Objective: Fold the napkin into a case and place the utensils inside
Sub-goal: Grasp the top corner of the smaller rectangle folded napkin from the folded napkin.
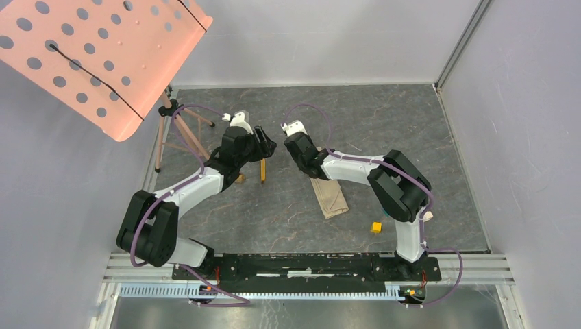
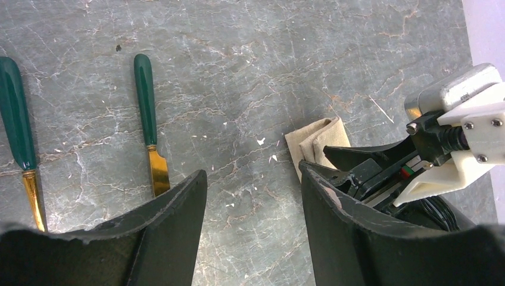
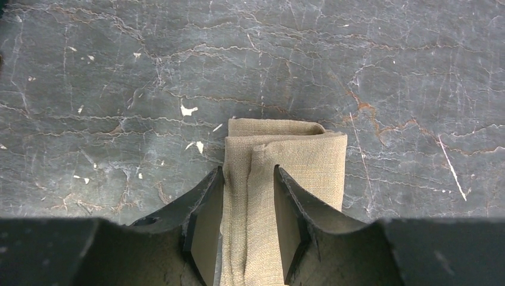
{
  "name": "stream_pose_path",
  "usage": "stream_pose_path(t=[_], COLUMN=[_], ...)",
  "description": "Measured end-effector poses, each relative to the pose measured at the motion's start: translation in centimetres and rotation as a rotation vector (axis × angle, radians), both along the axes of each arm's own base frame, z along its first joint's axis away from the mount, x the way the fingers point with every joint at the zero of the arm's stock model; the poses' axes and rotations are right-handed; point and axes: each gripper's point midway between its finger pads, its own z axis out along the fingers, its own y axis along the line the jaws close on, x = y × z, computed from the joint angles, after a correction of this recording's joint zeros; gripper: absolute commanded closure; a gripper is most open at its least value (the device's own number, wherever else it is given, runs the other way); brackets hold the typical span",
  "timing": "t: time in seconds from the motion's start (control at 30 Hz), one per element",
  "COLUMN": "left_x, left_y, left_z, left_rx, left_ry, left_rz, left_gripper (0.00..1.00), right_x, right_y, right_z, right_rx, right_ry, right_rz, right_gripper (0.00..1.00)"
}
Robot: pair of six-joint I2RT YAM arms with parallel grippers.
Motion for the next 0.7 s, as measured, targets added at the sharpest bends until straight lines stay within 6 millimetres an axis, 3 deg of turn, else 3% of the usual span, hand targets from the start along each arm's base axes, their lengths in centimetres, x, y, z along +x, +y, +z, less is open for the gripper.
stream_pose_path(t=[0.33, 0.53, 0.7], left_x=[-0.1, -0.1, 0.0], left_y=[0.0, 0.0, -0.3], left_z=[-0.4, -0.5, -1.0], left_rx=[0.003, 0.004, 0.001], left_ry=[0.009, 0.012, 0.020], left_rz=[-0.002, -0.002, -0.014], left_gripper=[0.34, 0.33, 0.33], right_x=[-0.1, 0.0, 0.0], right_y=[-0.3, -0.2, -0.2], right_z=[-0.9, -1.2, -1.2], right_rx=[-0.022, -0.033, -0.035], right_ry=[0.012, 0.017, 0.016], right_rz=[-0.003, 0.001, 0.003], right_gripper=[0.58, 0.86, 1.00])
